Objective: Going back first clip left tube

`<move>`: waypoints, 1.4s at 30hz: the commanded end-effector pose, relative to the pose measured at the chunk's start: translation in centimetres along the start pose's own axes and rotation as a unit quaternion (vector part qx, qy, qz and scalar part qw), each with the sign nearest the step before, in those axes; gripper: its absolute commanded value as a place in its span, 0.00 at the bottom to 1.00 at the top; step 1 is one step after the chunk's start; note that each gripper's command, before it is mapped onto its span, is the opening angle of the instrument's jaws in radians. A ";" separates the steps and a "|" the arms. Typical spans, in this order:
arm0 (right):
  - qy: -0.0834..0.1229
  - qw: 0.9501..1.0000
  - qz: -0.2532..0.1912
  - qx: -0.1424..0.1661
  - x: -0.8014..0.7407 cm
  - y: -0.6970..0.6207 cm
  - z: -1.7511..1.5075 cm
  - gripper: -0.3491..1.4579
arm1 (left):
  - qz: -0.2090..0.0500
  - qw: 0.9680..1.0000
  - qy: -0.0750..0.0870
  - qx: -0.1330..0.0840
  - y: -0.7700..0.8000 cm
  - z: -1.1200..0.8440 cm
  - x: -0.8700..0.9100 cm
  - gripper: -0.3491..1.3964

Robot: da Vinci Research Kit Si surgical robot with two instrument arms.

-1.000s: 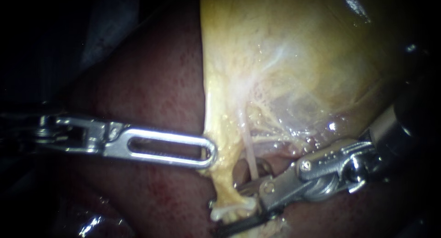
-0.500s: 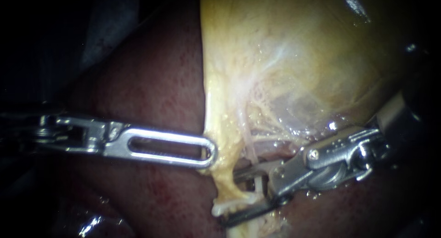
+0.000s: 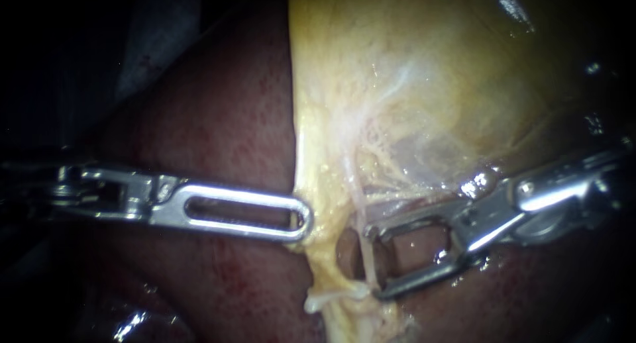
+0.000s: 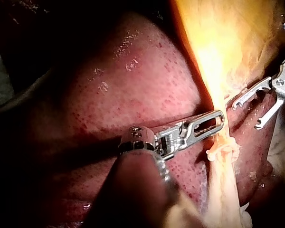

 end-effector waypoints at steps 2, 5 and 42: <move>0.002 1.000 -0.002 -0.006 0.04 0.01 -0.12 0.45 | 0.000 1.000 0.000 0.000 0.03 0.00 -0.01 0.00; 0.004 1.000 -0.004 -0.013 0.10 0.03 -0.27 0.45 | 0.000 1.000 0.000 0.000 0.06 -0.01 -0.02 0.00; 0.006 1.000 -0.007 -0.016 0.16 0.02 -0.35 0.45 | 0.001 1.000 0.004 -0.012 0.66 0.46 0.00 0.00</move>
